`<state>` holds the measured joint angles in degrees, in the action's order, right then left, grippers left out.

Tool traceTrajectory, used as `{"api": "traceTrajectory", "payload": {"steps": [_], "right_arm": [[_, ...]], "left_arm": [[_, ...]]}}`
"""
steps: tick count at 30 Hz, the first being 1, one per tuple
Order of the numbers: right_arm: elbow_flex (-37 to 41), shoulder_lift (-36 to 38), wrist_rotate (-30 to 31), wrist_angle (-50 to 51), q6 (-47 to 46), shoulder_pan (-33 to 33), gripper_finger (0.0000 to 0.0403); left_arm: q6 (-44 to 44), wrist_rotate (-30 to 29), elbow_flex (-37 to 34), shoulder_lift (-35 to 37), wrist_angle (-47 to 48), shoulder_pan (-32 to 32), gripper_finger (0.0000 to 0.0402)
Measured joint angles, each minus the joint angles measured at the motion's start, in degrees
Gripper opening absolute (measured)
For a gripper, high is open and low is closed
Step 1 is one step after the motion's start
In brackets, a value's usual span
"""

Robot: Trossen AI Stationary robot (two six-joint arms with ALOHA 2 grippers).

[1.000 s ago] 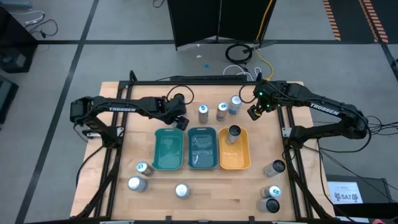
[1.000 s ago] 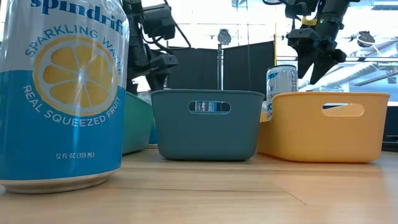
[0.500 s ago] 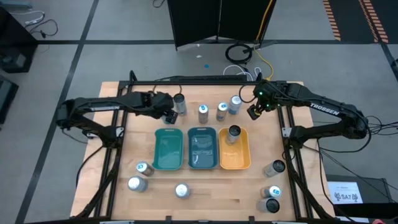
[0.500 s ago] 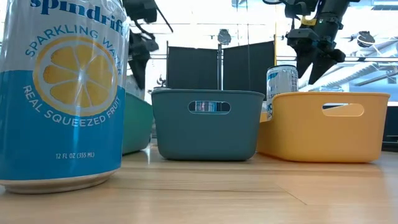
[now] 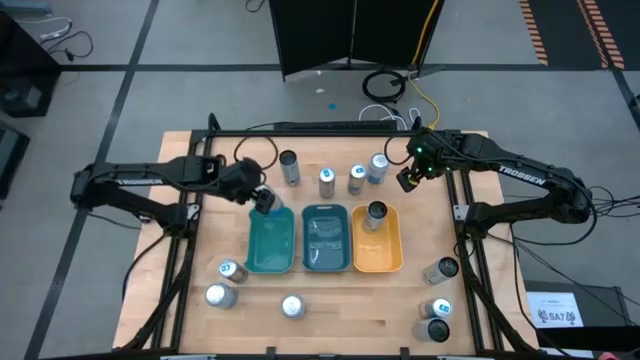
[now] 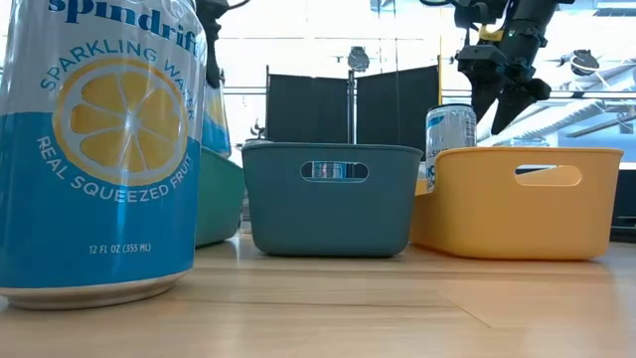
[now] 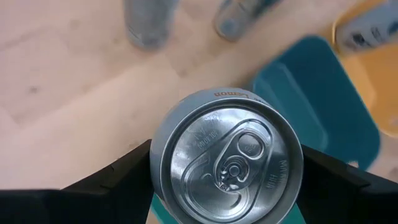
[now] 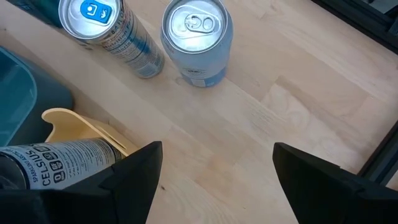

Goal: Sort soda cans
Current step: Put the blue-white soda can into the green bin

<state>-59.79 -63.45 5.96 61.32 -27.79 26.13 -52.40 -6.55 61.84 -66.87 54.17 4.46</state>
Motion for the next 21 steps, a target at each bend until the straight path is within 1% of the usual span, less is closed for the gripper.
{"api": "traceTrajectory", "payload": {"steps": [9,15,21], "right_arm": [[0.00,0.00,-0.01,-0.02,0.37,0.00,0.0299],[0.00,0.01,-0.04,0.00,0.39,0.00,0.0299],[0.00,-0.01,-0.24,0.20,0.39,0.00,0.0299]], "left_arm": [[-6.38,-0.51,0.09,-2.22,3.61,-6.41,0.0310],[-8.63,-2.11,0.09,-7.48,3.88,-9.08,0.0310],[-8.45,-3.63,-0.01,-12.38,5.78,-9.98,0.0310]]}}
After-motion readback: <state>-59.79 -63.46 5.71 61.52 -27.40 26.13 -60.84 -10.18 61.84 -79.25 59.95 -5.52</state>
